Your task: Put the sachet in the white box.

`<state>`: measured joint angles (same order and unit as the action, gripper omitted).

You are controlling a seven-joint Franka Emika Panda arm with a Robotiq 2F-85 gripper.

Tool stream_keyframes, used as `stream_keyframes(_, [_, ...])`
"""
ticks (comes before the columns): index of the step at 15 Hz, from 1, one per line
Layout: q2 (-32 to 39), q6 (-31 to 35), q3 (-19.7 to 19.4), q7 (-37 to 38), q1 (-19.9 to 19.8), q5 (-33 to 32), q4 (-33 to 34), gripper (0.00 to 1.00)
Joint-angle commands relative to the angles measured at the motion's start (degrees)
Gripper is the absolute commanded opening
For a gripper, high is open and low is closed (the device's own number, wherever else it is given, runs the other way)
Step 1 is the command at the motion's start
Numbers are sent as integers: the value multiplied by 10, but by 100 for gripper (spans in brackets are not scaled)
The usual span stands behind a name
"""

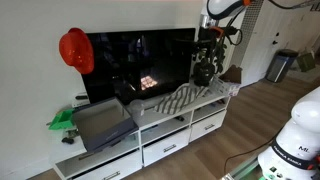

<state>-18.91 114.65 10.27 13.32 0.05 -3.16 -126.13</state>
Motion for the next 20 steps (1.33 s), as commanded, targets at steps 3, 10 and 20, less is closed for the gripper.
stream_keyframes(3, [1,-1,-10,3,12,-4,1,100])
stream_keyframes(10, [1,-1,-10,3,12,-4,1,100])
stream_keyframes(20, [73,102,-104,-58,-5,125,-5,100])
